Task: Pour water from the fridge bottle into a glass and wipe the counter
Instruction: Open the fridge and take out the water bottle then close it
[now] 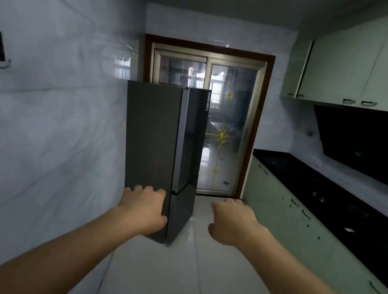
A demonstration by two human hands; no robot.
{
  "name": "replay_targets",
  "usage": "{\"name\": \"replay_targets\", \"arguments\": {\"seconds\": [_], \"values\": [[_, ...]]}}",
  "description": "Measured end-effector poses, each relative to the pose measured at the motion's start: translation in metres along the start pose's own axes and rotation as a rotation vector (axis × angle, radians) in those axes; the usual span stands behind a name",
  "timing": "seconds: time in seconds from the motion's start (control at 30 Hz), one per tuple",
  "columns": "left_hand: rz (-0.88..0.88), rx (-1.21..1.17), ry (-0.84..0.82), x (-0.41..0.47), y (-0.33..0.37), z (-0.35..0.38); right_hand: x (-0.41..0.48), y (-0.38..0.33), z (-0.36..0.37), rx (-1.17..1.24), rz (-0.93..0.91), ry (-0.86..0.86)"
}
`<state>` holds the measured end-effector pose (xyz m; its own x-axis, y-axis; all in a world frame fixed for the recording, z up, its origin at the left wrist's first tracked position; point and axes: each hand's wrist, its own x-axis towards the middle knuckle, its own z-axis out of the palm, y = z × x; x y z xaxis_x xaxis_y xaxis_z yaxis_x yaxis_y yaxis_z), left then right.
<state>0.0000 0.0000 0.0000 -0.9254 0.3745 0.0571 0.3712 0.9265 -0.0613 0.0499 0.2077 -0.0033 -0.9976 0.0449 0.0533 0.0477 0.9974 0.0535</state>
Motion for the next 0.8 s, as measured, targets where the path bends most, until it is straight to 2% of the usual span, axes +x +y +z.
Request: {"name": "replay_targets", "arguments": {"seconds": [0.27, 0.57, 0.8], "values": [[-0.046, 0.027, -0.052, 0.121, -0.003, 0.023, 0.12, 0.038, 0.028, -0.041, -0.017, -0.027], [-0.146, 0.049, -0.028, 0.276, -0.002, 0.022, 0.295, 0.101, 0.036, -0.051, -0.074, 0.042], [-0.16, 0.018, -0.023, 0.389, -0.012, 0.034, 0.408, 0.122, 0.048, -0.04, -0.105, 0.035]]}}
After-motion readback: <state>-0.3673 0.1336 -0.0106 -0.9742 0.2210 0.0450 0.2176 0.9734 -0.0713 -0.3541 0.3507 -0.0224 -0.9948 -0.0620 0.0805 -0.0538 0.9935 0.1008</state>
